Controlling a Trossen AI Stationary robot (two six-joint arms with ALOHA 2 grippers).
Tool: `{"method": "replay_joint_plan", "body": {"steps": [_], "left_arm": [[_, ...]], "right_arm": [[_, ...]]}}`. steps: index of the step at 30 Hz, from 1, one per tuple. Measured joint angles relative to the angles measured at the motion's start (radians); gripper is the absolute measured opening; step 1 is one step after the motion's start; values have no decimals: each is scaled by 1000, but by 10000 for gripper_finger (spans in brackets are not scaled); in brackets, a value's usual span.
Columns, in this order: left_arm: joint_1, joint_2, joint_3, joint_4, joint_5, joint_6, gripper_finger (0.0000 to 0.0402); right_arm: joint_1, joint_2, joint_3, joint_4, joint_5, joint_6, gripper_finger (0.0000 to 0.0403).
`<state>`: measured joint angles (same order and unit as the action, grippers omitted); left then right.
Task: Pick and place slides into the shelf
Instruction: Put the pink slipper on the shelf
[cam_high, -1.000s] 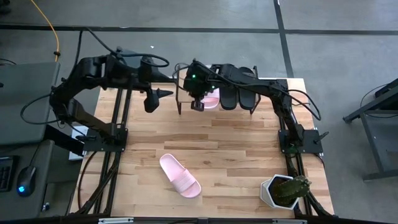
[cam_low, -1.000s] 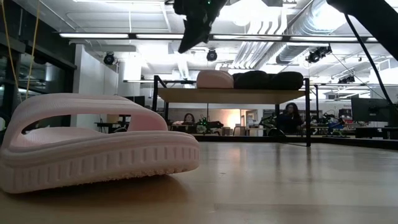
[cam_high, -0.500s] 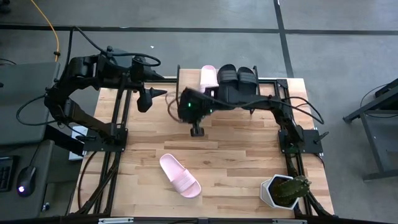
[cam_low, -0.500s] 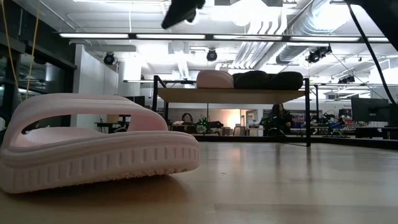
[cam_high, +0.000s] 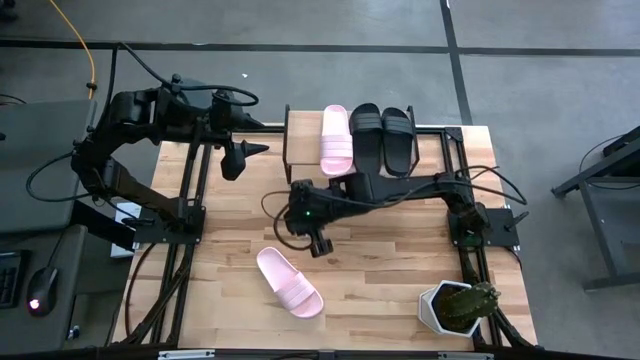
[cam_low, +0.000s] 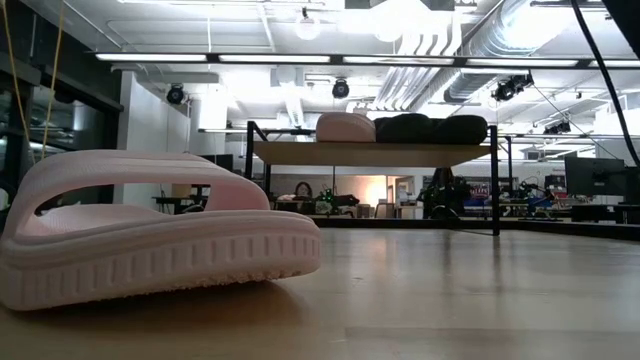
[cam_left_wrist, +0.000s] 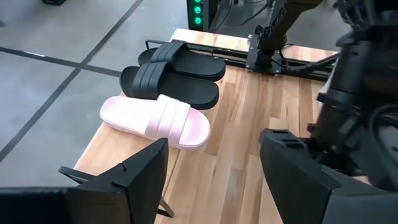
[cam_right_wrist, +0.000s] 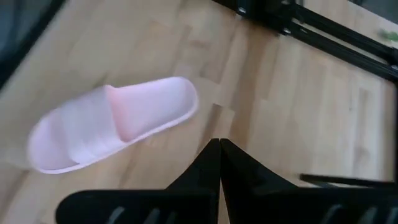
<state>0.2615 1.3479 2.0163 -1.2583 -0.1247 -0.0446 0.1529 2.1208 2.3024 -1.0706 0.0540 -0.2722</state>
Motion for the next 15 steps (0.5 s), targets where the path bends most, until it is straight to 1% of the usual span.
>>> {"method": "replay_joint_plan", "body": {"steps": [2, 8, 10, 15], "left_arm": [[0, 0, 0, 0, 0, -12, 244], [0, 0, 0, 0, 17, -18, 244], [0, 0, 0, 0, 46, -24, 244], [0, 0, 0, 0, 103, -40, 243]], "right_arm": [[8, 0, 0, 5, -43, 2, 0], [11, 0, 0, 87, -288, 52, 0], [23, -2, -15, 147, -307, 54, 0], [69, -2, -101, 280, -294, 56, 0]]}}
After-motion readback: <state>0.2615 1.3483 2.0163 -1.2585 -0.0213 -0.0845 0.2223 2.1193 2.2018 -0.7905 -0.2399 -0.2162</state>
